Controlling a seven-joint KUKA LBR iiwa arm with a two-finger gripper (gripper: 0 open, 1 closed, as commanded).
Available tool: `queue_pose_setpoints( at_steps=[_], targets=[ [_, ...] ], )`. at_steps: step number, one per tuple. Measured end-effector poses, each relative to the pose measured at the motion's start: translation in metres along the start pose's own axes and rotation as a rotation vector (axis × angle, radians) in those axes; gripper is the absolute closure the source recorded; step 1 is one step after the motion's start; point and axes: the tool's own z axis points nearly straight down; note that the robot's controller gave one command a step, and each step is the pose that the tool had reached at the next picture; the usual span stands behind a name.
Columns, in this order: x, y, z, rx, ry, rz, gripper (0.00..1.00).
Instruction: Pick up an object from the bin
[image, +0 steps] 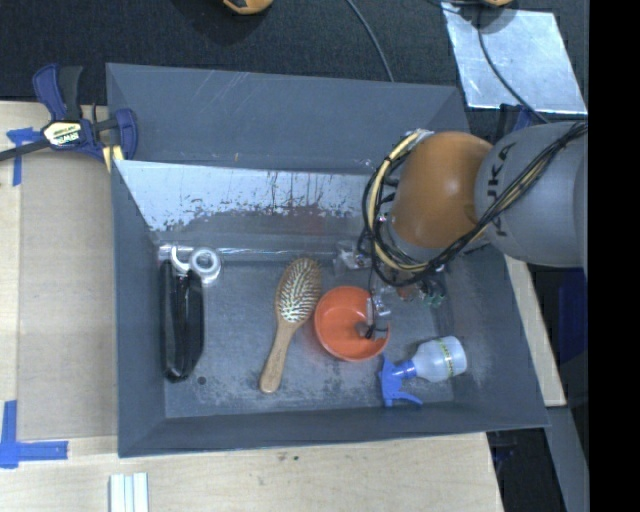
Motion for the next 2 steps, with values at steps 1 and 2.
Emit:
queue_pose_setpoints(
  at_steps=[1,2],
  targets=[
    [0.0003,-0.0003,0.0011,-0.001,0.001,0.037,0.0],
    [-0.0022,-0.0007,-0.0022,0.001,-0.007,0.005,1.0]
  ],
)
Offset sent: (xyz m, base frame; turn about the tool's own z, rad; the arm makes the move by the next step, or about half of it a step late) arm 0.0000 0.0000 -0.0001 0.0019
